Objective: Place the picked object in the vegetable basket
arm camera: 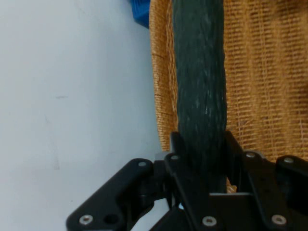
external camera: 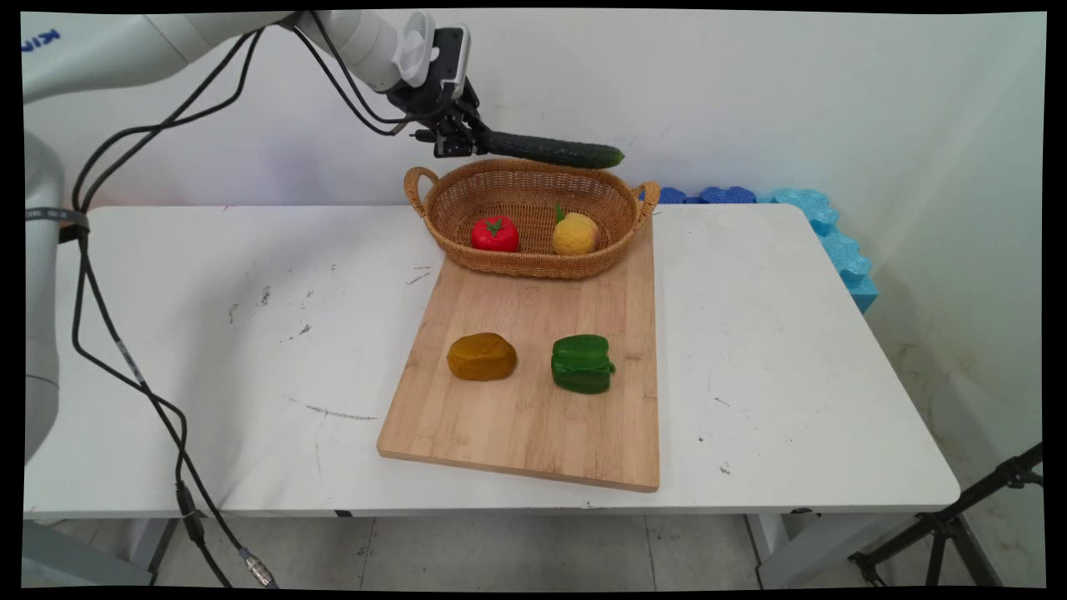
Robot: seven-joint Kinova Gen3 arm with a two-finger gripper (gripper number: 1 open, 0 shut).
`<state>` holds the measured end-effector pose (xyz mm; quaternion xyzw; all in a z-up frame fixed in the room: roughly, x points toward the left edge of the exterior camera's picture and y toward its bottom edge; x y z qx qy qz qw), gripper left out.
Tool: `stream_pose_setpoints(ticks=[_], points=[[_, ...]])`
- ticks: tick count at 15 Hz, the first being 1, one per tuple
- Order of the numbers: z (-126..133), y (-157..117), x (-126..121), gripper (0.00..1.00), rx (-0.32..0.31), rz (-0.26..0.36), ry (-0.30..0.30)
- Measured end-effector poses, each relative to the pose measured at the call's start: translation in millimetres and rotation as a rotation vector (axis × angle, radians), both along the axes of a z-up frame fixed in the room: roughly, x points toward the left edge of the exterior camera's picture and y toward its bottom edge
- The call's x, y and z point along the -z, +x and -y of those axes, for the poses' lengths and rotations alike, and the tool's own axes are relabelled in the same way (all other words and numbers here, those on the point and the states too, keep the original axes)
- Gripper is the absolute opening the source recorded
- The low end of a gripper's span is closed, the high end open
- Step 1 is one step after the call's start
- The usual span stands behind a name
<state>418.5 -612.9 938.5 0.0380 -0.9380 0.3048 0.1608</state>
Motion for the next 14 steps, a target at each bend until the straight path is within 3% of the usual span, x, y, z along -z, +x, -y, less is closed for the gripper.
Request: stream_pose_setpoints(ticks=[11, 12, 14], points=[[21.8, 2.7, 32.3, 0.0, 0.081, 0.077, 0.008], [22.5, 2.4, 34.2, 1.0, 0.087, 0.08, 0.009], [23.3, 1.9, 36.7, 1.0, 0.095, 0.084, 0.01]])
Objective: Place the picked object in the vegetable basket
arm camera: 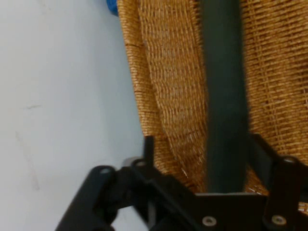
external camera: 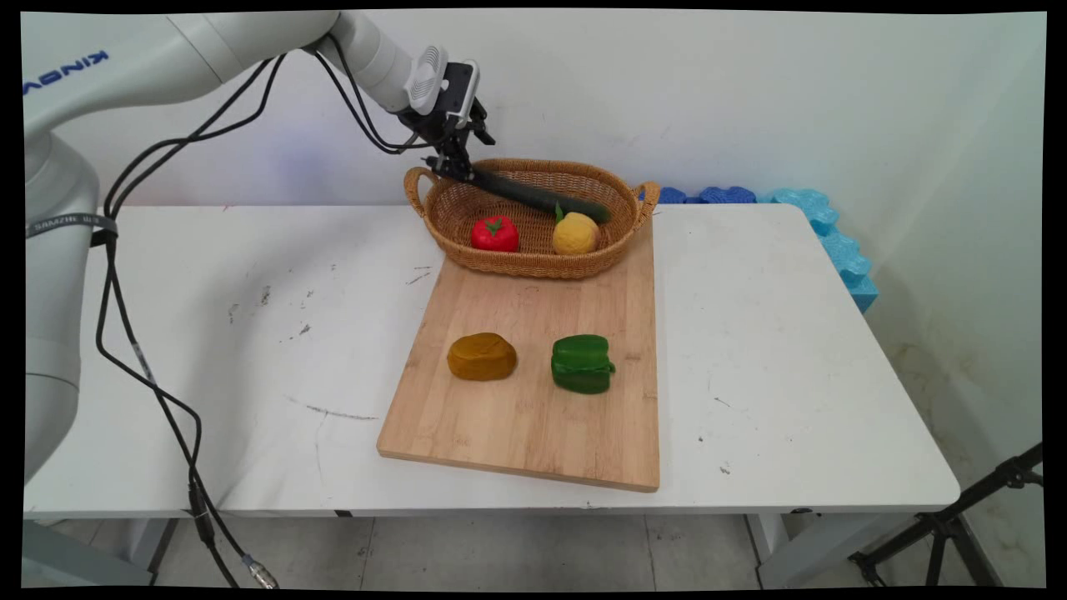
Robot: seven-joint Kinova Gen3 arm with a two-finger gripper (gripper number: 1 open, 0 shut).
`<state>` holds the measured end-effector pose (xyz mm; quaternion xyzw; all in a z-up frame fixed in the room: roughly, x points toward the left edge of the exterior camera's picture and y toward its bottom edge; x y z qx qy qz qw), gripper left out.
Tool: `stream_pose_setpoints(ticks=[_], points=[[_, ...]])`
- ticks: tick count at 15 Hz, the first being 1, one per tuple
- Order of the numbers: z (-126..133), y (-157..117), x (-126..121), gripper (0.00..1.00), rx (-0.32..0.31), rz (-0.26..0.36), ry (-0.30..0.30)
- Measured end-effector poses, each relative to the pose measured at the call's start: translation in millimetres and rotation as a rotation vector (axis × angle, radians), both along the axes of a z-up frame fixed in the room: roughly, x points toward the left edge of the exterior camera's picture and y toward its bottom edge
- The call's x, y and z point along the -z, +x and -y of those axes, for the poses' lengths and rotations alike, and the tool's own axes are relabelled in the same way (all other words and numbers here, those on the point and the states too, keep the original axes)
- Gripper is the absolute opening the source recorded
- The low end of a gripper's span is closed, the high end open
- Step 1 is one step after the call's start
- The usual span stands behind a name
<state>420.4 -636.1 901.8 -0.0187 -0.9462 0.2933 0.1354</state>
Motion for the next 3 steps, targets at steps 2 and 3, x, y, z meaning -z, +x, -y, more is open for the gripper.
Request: stream_pose_setpoints(ticks=[2, 3], points=[[0.1, -0.7, 2.3, 1.0, 0.011, 0.005, 0.002], [-0.2, -0.8, 3.2, 1.0, 0.016, 0.008, 0.002]])
